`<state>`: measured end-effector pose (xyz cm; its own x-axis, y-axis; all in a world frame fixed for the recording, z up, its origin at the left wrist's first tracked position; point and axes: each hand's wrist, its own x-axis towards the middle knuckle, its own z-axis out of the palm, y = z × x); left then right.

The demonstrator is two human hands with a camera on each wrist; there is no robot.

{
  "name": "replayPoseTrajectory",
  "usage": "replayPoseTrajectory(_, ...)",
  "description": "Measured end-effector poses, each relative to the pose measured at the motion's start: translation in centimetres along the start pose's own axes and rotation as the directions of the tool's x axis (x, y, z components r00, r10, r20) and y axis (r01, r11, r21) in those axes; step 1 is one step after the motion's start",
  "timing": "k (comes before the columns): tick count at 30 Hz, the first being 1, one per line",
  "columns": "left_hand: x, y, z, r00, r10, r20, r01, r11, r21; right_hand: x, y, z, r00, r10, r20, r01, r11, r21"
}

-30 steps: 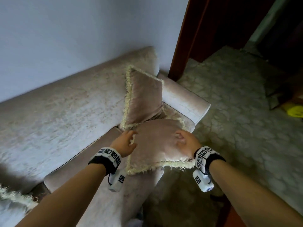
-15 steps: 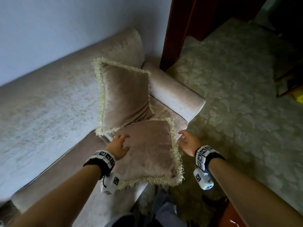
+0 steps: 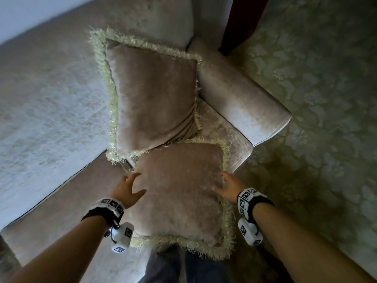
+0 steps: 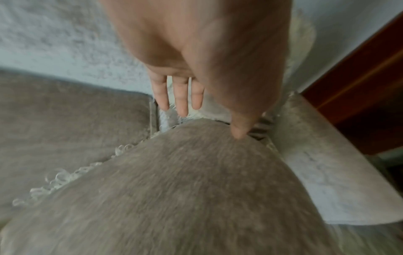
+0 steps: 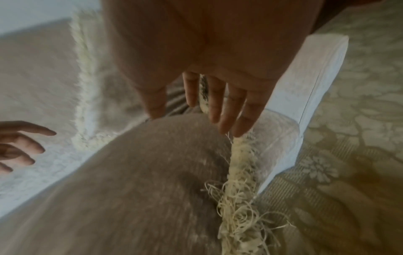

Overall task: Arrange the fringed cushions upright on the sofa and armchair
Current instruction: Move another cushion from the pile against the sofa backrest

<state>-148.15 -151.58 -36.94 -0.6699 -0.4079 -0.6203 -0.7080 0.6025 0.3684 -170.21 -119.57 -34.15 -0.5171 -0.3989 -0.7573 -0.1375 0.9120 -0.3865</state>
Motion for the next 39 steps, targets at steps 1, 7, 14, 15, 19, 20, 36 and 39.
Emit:
replayPoseTrajectory(1, 1.4, -0.8, 0.7, 1.0, -0.01, 0.025, 0.01, 1.0, 0.008, 1.4, 0.4, 0.8, 1.0, 0.021, 0.007, -0.021, 1.0, 0.021)
replayPoseTrajectory(7, 9.0, -3.9, 3.4, 0.983, -0.047, 0.178, 0.067, 0.992, -0.106, 8.0, 1.0, 4.8, 0.991, 0.081, 0.102, -0.086, 0.995, 0.044)
replayPoseTrajectory(14, 13.9, -4.2, 3.6, 0.933, -0.027, 0.359, 0.03, 1.0, -0.001, 10.2, 1.7, 7.1, 0.97, 0.219, 0.103, -0.226, 0.972, 0.067)
replayPoseTrajectory(15, 14.1, -4.4, 3.7, 0.929, -0.024, 0.369, 0.028, 1.0, -0.004, 10.3, 1.7, 7.2, 0.965, 0.233, 0.119, -0.244, 0.966, 0.084)
replayPoseTrajectory(19, 14.5, -4.7, 4.2, 0.917, -0.025, 0.398, 0.029, 1.0, -0.004, 11.0, 1.3, 7.2, 0.944, 0.287, 0.161, -0.299, 0.953, 0.055)
replayPoseTrajectory(20, 14.6, -4.7, 4.3, 0.912, -0.033, 0.409, 0.033, 0.999, 0.008, 11.1, 1.3, 7.1, 0.94, 0.299, 0.163, -0.307, 0.951, 0.024)
replayPoseTrajectory(36, 10.0, -5.5, 5.2, 0.962, 0.021, 0.273, 0.016, 0.991, -0.132, 7.8, 0.0, 7.4, 0.949, 0.305, 0.084, -0.301, 0.952, -0.055)
replayPoseTrajectory(39, 6.7, -5.9, 5.2, 0.977, -0.02, 0.211, 0.071, 0.969, -0.236, 6.7, -0.8, 7.3, 0.971, 0.23, 0.059, -0.23, 0.973, -0.018)
